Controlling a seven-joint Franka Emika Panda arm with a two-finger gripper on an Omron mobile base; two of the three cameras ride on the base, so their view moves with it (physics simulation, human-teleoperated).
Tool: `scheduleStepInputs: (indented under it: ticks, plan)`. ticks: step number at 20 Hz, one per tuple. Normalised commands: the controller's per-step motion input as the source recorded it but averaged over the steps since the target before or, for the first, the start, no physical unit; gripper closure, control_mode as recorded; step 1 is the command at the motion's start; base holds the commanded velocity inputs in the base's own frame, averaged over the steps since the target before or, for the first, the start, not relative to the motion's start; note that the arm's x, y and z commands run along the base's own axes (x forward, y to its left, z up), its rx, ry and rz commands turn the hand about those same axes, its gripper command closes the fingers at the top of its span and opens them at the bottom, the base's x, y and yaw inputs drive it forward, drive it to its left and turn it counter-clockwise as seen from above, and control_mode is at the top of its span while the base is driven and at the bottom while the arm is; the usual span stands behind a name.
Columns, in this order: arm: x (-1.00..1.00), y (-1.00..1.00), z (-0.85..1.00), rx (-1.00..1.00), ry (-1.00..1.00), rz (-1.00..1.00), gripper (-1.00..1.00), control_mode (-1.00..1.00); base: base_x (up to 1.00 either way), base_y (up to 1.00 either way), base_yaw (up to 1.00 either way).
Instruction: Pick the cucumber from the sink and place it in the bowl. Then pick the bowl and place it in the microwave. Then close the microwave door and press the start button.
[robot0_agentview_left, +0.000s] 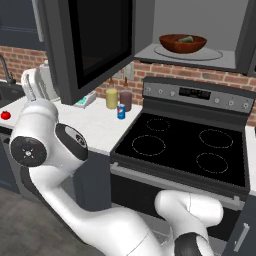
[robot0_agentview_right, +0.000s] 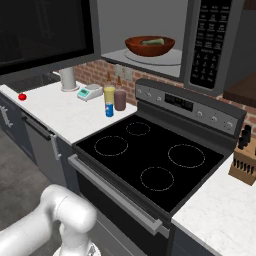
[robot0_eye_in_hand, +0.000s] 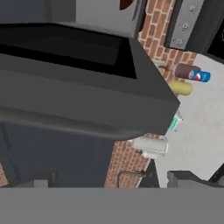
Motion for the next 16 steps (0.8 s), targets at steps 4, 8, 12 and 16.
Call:
scheduleStepInputs:
  ticks: [4,8,12,16]
  plan:
    - [0.09,0.41,-0.52,0.05,-0.05,-0.18,-1.0,-1.0,0.0,0.0,0.0]
    - [0.15,0.25,-0.29,0.01,-0.08,-0.22,-1.0,-1.0,0.0,0.0,0.0]
    - [0.28,0.01,-0.17,0.08,-0.03,-0.18,-1.0,-1.0,0.0,0.0,0.0]
    - [0.39,0.07,-0.16,0.05,0.0,-0.07,-1.0,-1.0,0.0,0.0,0.0]
